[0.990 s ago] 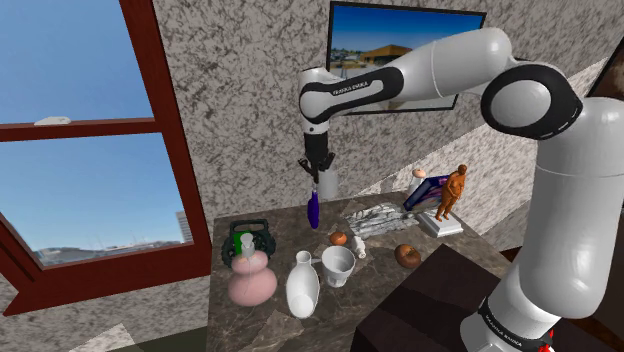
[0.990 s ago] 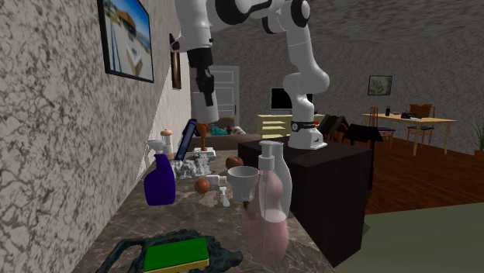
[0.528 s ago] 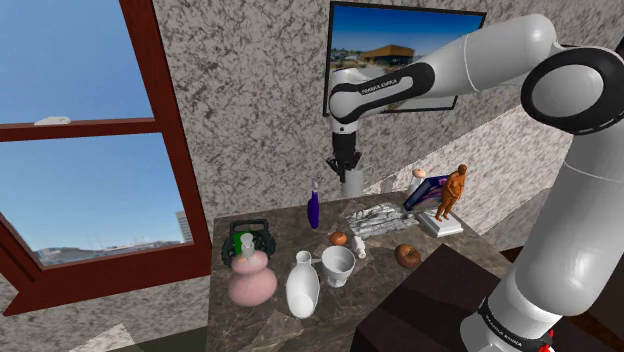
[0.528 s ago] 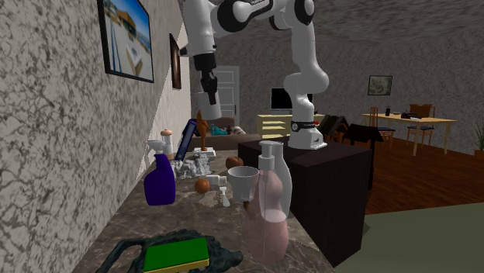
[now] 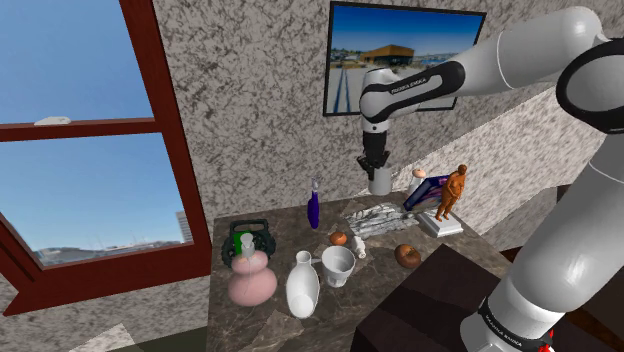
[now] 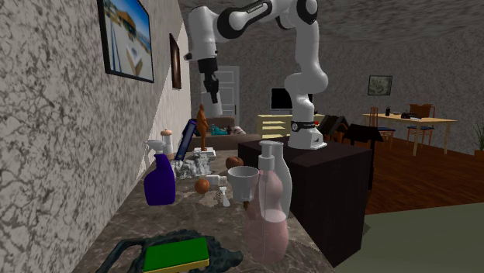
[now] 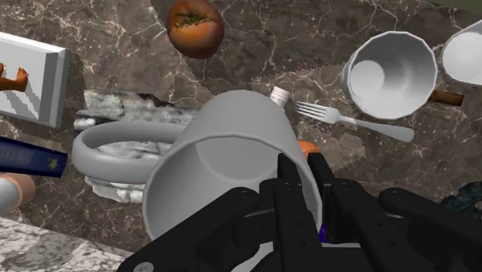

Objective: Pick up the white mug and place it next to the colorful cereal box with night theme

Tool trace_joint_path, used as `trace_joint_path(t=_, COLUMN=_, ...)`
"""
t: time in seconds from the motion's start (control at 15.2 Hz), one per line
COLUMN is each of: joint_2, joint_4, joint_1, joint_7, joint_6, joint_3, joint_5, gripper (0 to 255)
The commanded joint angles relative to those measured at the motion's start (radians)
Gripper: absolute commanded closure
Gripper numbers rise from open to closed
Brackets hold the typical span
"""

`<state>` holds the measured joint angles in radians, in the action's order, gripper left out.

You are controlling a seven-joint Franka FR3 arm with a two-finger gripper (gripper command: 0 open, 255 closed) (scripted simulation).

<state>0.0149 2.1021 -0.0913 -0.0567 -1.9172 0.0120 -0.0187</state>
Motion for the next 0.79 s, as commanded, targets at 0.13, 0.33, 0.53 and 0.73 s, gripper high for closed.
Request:
trace_joint_path(t=0.13, joint_2=0.064, joint_4=0.081, joint_1=-0.047, joint_7=0.087, joint_6=-0.019, joint_3=0.049, joint_5=-0.022, gripper=255)
trace_joint_path(t=0.33, joint_2=0.100, joint_4=0.122, joint_1=-0.082, joint_7=0.150, joint_6=-0.027, joint_3=0.088, joint_5=-0.042, gripper=255)
trace_joint_path(t=0.53, joint_2=0.129, joint_4=0.153, joint_1=-0.118, joint_7=0.215, joint_6=-0.034, joint_3=0.128, joint_5=-0.064, gripper=255)
trace_joint_path(t=0.73, joint_2=0.148, joint_4=0.174, joint_1=-0.154, joint_7=0.281, joint_6=-0.040, joint_3=0.170, joint_5=-0.088, gripper=255)
